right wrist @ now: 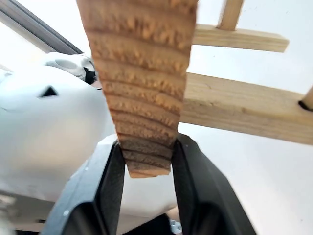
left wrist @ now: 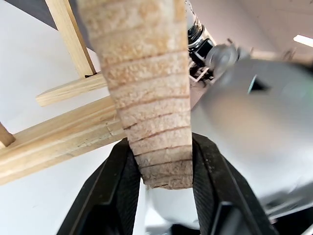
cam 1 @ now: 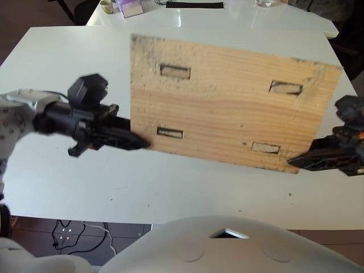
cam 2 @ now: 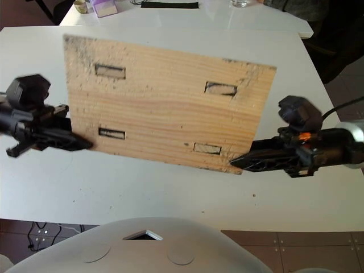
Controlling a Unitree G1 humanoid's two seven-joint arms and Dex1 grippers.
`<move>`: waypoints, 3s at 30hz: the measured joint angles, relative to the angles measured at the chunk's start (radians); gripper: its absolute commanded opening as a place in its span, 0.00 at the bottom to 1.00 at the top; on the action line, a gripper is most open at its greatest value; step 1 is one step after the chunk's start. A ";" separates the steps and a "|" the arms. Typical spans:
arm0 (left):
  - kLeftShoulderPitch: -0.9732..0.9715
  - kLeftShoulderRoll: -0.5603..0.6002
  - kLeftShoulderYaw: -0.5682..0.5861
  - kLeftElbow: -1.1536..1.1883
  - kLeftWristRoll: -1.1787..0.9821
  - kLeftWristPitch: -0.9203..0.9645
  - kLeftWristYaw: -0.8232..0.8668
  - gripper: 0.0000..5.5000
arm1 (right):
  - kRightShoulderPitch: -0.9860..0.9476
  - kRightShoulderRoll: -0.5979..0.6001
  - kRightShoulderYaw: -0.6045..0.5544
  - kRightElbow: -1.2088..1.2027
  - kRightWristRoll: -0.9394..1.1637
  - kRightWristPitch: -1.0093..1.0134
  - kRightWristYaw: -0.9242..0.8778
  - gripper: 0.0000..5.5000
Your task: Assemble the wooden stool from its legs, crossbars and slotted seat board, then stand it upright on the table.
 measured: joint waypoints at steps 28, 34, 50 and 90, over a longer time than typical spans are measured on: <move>-0.287 0.444 -0.649 0.165 -0.659 0.368 0.415 0.45 | -0.222 0.138 0.323 0.035 0.306 0.048 -0.402 0.40; -0.251 0.346 -0.537 0.262 -0.659 0.363 0.521 0.64 | -0.151 0.278 0.185 0.019 0.306 -0.027 -0.616 0.56; -0.358 0.075 -0.080 0.633 -0.514 0.362 0.652 0.69 | -0.414 0.350 -0.012 0.305 0.287 0.155 -0.777 0.56; 0.215 -0.965 0.051 0.851 1.207 -1.513 1.441 0.69 | -0.199 1.323 0.218 0.759 -1.463 -1.238 -1.168 0.56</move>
